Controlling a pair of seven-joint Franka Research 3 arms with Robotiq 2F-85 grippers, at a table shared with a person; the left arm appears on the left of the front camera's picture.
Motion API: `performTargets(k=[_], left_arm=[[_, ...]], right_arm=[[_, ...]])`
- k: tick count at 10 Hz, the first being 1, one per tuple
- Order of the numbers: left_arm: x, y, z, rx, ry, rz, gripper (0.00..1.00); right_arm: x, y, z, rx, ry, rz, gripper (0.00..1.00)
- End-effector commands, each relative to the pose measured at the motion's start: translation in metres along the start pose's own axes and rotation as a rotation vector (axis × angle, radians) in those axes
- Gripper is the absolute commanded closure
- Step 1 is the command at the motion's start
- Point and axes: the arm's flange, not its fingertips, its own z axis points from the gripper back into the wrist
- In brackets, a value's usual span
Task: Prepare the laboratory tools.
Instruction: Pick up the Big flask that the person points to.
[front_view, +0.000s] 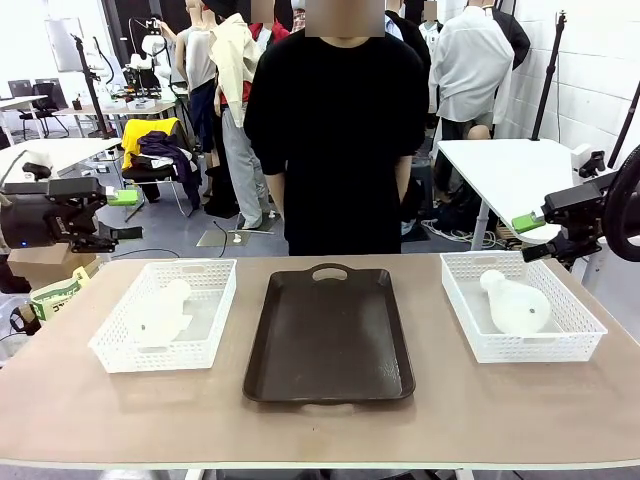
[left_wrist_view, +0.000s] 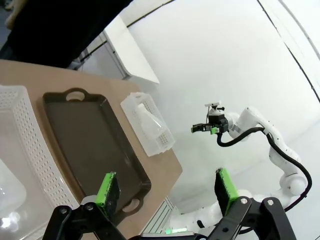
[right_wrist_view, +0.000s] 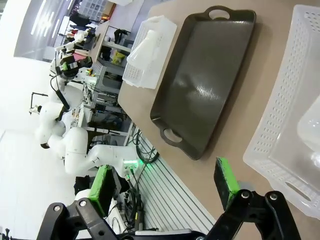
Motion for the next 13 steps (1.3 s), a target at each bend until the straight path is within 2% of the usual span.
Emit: performTargets(k=[1,2,13], left_arm=[[-0.0008,-0.0032,-0.0087,0.095,0.098,-0.078,0.00],[0.0000,0.0000,0.0000,0.000,0.000,0.000,0.00],[0.0000,0.0000,0.0000,0.000,0.000,0.000,0.00]], right_arm=[[0.0071,-0.0046,-0.0017,-0.053,-0.085,-0.019,0.00],[0.0000,0.0000,0.0000,0.000,0.000,0.000,0.00],[0.0000,0.0000,0.0000,0.000,0.000,0.000,0.00]])
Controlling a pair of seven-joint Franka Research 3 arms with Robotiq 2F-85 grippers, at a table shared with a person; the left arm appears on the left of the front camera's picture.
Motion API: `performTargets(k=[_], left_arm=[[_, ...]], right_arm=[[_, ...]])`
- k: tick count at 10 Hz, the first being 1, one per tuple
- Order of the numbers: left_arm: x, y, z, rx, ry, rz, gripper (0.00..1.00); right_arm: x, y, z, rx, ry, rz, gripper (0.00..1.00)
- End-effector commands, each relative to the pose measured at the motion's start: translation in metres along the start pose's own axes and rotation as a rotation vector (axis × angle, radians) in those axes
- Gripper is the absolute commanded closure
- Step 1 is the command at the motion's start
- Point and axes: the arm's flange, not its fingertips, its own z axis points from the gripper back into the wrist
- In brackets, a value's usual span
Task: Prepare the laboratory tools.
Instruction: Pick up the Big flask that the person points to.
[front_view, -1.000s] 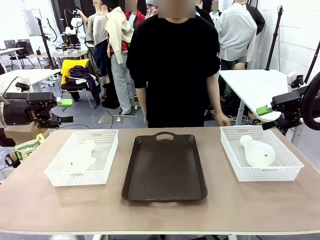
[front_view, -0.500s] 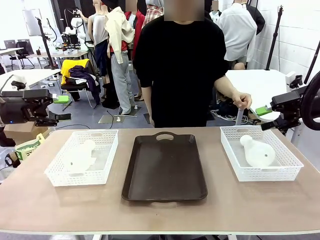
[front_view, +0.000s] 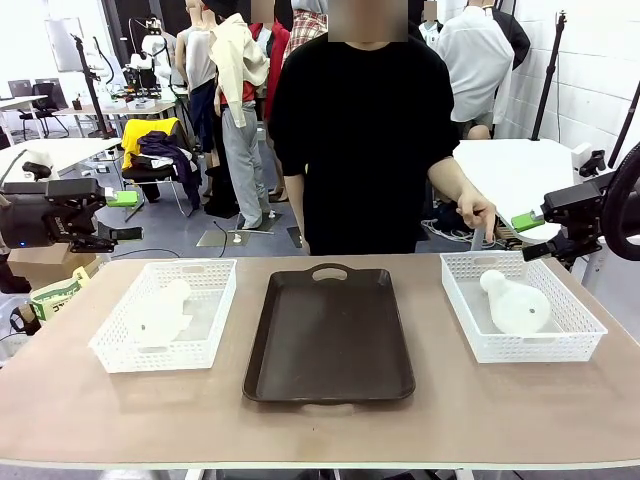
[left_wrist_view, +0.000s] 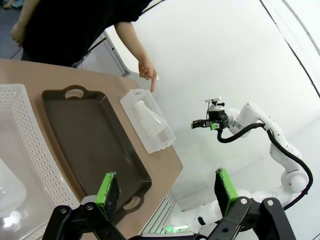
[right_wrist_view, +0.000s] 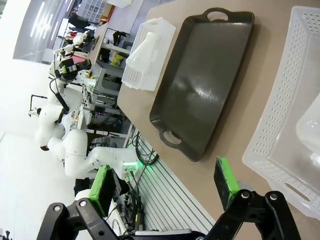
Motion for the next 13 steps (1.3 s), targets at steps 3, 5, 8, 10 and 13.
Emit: performTargets(k=[3,5,8,10,13], left_arm=[[-0.0005,0.0014,-0.0017,0.001,-0.008,0.015,0.00],[-0.0005,0.0014,-0.0017,0.001,-0.008,0.015,0.00],[-0.0005,0.0014,-0.0017,0.001,-0.008,0.015,0.00],[-0.0005,0.0014,-0.0017,0.001,-0.008,0.015,0.00],[-0.0005,0.0014,-0.0017,0.001,-0.008,0.015,0.00]], right_arm=[[-0.0008,-0.0005,-0.0002,0.005,0.008,0.005,0.00],[-0.0008,-0.0005,-0.0002,0.005,0.008,0.005,0.00],[-0.0008,-0.0005,-0.0002,0.005,0.008,0.005,0.00],[-0.0008,-0.0005,-0.0002,0.005,0.008,0.005,0.00],[0.0056,0.0059,0.0078,-0.075,0.011,0.035,0.00]])
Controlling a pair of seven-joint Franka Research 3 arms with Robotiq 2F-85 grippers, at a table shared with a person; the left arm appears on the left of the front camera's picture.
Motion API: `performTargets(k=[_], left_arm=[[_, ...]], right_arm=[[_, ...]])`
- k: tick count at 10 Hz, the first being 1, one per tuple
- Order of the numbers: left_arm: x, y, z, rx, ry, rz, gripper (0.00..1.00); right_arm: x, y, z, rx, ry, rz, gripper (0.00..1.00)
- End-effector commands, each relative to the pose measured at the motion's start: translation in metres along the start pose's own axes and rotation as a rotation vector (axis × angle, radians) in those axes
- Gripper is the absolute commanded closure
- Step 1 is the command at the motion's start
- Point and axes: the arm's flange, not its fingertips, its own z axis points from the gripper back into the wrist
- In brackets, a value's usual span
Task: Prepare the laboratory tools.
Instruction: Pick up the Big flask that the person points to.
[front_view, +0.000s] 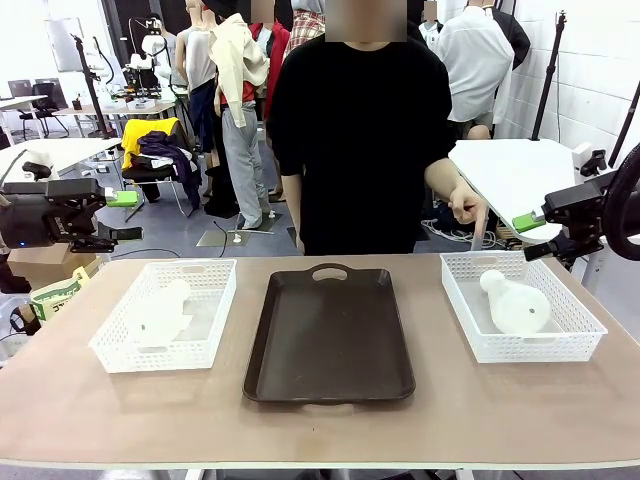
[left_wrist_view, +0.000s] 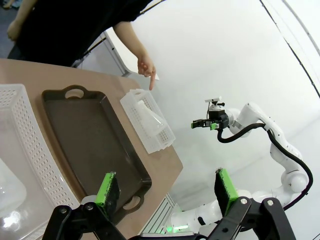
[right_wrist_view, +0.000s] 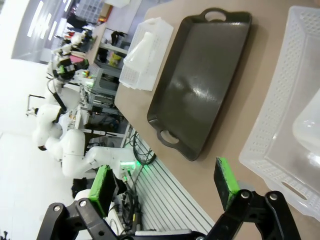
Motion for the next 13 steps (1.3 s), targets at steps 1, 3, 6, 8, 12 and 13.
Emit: performTargets(k=[1,3,6,8,12,13], left_arm=[[-0.001,0.001,-0.002,0.001,-0.008,0.015,0.00],[-0.001,0.001,-0.002,0.001,-0.008,0.015,0.00],[-0.001,0.001,-0.002,0.001,-0.008,0.015,0.00],[-0.001,0.001,-0.002,0.001,-0.008,0.015,0.00],[-0.001,0.001,-0.002,0.001,-0.008,0.015,0.00],[-0.001,0.001,-0.002,0.001,-0.008,0.015,0.00]], right_arm=[[0.012,0.011,0.012,-0.130,0.016,0.044,0.00],[0.038,0.025,0.014,-0.299,0.064,0.097,0.00],[0.103,0.034,-0.018,-0.654,0.186,0.162,0.00],[0.148,0.015,-0.063,-0.850,0.280,0.083,0.00],[0.184,-0.034,-0.118,-0.997,0.318,-0.037,0.00],[0.186,-0.045,-0.121,-0.986,0.283,-0.055,0.00]])
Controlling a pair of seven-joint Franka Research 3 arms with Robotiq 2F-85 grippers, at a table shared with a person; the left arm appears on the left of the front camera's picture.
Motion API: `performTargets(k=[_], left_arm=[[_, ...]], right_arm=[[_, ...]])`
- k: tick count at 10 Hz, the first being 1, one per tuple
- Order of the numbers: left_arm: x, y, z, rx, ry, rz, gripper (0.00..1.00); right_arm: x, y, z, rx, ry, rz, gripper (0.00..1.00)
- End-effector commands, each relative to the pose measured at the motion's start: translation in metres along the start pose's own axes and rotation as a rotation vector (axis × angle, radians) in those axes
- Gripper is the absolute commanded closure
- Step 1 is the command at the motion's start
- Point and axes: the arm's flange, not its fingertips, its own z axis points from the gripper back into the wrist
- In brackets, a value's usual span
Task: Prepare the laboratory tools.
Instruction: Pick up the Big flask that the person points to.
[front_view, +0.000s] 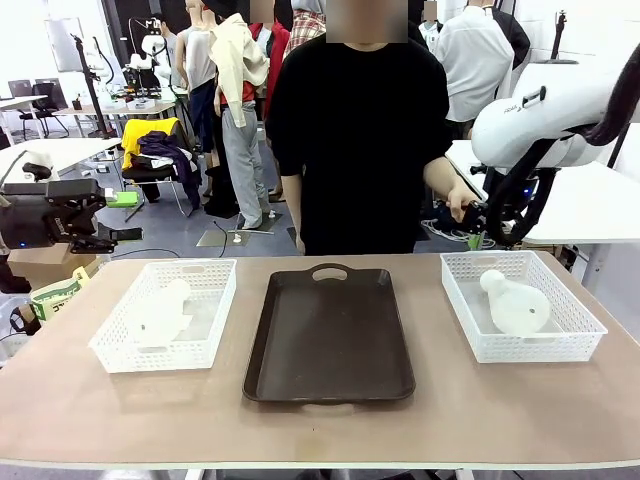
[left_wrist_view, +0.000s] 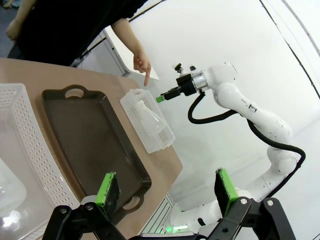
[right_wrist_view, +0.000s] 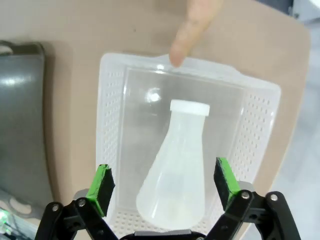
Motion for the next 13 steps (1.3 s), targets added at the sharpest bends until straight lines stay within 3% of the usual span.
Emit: performTargets(k=[1,5,9,13], left_arm=[[0.000,0.000,-0.002,0.002,-0.008,0.012,0.00],[0.000,0.000,-0.002,0.002,-0.008,0.012,0.00],[0.000,0.000,-0.002,0.002,-0.008,0.012,0.00],[0.000,0.000,-0.002,0.002,-0.008,0.012,0.00]], right_arm=[[0.012,-0.003,-0.006,0.039,-0.014,-0.067,0.00],[-0.004,-0.017,-0.046,-0.012,-0.063,-0.189,0.00],[-0.017,-0.030,-0.075,-0.034,-0.022,-0.208,0.00],[-0.016,-0.030,-0.091,-0.051,-0.043,-0.209,0.00]])
